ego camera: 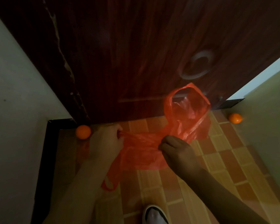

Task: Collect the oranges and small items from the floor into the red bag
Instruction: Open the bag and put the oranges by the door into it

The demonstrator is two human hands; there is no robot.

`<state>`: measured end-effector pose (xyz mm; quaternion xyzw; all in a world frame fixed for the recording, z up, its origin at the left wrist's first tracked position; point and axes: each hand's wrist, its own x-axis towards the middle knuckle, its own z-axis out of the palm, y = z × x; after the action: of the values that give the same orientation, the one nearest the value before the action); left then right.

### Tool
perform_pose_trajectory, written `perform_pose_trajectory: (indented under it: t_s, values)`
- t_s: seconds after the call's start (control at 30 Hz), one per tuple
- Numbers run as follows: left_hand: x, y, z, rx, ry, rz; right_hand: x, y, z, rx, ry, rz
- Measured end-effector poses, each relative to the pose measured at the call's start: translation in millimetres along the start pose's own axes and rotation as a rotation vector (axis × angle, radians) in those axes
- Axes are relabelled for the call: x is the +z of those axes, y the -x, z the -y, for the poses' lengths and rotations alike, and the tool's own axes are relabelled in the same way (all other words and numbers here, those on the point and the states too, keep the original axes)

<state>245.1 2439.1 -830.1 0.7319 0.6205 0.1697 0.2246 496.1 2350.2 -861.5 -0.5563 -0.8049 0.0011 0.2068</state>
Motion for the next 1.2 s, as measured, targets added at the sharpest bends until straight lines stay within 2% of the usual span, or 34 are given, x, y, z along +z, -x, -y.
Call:
perform_pose_trajectory:
  t_s: [0.13,0.23,0.3,0.37,0.47,0.53,0.63,0.7,0.77,0.87,0.97,1.07,1.2]
  values:
    - [-10,-1,17,-0.121,-0.038,-0.043,10,8,-8,0.028,0.043,0.058]
    - [-18,-1,38,-0.268,-0.052,-0.008,14,10,-9,0.086,0.046,0.073]
    - [-22,2,46,-0.303,-0.078,0.033,16,9,-4,0.087,0.027,0.083]
    - [-24,6,45,-0.242,-0.080,0.032,16,5,3,0.084,-0.015,0.081]
    - [-25,12,30,0.062,0.039,0.012,17,-3,12,0.057,-0.065,0.088]
    - [-17,14,29,0.186,0.098,0.066,16,-6,18,0.012,-0.076,0.107]
    - [7,13,42,0.185,0.138,0.173,18,-1,26,-0.032,-0.055,0.133]
    - [20,12,47,0.165,0.080,0.202,24,8,27,-0.043,-0.029,0.175]
    - [32,13,47,0.157,-0.005,0.235,36,22,29,-0.037,-0.004,0.276]
    - [50,12,47,0.176,-0.205,0.309,59,45,32,0.046,0.032,0.550]
    - [63,8,56,0.091,-0.272,0.363,76,64,34,0.086,0.028,0.792]
    - [65,6,63,0.020,-0.324,0.268,83,72,43,0.087,-0.053,0.989]
    - [49,-6,69,-0.069,-0.256,0.120,81,65,54,0.099,-0.052,1.127]
